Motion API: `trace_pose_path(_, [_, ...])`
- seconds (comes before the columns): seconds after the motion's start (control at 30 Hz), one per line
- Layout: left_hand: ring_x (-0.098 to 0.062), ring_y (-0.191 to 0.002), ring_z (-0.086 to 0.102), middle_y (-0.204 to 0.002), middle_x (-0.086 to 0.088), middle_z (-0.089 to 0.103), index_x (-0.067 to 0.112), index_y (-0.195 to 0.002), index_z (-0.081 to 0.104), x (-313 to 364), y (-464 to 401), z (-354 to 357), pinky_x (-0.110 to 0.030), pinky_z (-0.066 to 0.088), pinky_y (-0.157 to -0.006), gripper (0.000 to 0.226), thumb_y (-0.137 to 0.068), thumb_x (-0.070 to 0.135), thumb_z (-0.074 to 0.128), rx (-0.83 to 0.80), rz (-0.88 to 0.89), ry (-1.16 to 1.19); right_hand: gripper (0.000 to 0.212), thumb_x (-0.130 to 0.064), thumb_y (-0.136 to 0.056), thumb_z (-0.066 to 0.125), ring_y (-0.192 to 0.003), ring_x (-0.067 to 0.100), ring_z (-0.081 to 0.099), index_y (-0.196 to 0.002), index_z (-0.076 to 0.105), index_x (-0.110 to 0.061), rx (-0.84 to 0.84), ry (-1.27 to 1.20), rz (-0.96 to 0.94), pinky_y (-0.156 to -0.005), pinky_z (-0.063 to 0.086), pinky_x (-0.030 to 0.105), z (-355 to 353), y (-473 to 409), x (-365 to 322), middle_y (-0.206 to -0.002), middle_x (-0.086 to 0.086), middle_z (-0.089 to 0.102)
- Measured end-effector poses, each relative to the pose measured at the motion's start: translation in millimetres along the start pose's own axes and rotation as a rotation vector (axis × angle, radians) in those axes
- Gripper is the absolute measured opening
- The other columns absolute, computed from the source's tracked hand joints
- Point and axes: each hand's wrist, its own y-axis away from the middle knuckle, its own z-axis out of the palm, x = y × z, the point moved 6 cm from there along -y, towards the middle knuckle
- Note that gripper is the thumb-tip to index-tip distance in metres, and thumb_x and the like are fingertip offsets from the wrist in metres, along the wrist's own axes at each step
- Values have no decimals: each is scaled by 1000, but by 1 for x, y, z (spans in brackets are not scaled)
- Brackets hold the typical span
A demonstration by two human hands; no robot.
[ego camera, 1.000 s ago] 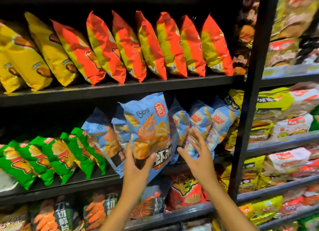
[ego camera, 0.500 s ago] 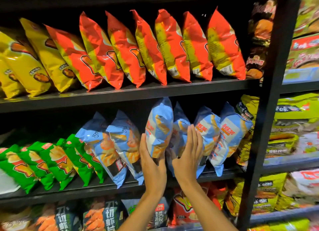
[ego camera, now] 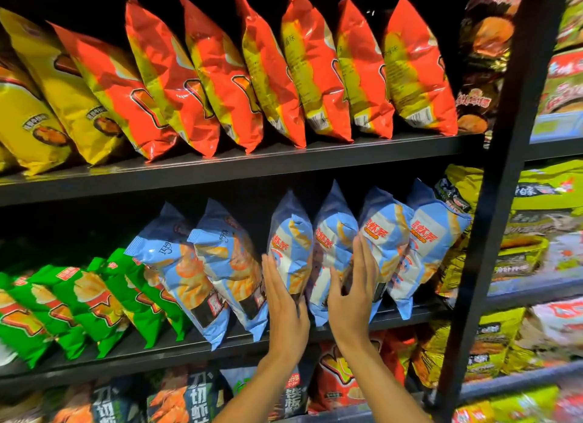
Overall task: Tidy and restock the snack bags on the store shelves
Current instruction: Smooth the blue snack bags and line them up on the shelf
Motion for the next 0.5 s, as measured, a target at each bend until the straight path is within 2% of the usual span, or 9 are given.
trace_pose_path(0.13, [-20,-160,-8,-171,0,-19,14,-162,-14,1,-3,0,-53,16,-128,96,-98,-7,54,-10,43,-9,77,4,-96,67,-153,25,32,-160,30,-13,10,6,-57,-118,38,57,0,1,-1,-165,0,34])
trace_pose_path(0.23, [-24,-159,-11,-170,-6,-21,7,-161,-13,-4,-1,2,-54,15,-127,94,-97,-10,54,-37,85,-70,71,5,-96,66,-153,29,33,-158,34,-6,10,19,-63,-120,36,52,1,2,-2,-163,8,38])
trace_pose_path(0.37, [-24,-159,-10,-171,-7,-20,5,-161,-10,-4,-4,-1,-48,12,-128,94,-94,-13,53,-18,83,-58,63,8,-96,64,-151,29,35,-154,39,0,17,10,-96,-124,29,37,-2,-1,-8,-159,14,42])
trace_pose_path(0.4, [-25,-160,-9,-171,-8,-18,4,-161,-9,-3,-5,-1,-48,12,-128,93,-94,-14,53,-7,91,-57,63,9,-96,63,-152,27,34,-154,40,-1,14,7,-95,-125,29,39,-3,-2,-8,-159,13,42])
trace_pose_path(0.5, [-26,-160,-6,-171,-10,-16,1,-161,-7,-3,-4,0,-51,15,-128,93,-93,-14,54,5,107,-66,66,8,-97,61,-154,24,30,-157,37,-5,-4,-8,-49,-121,32,58,-6,-4,-2,-162,8,39])
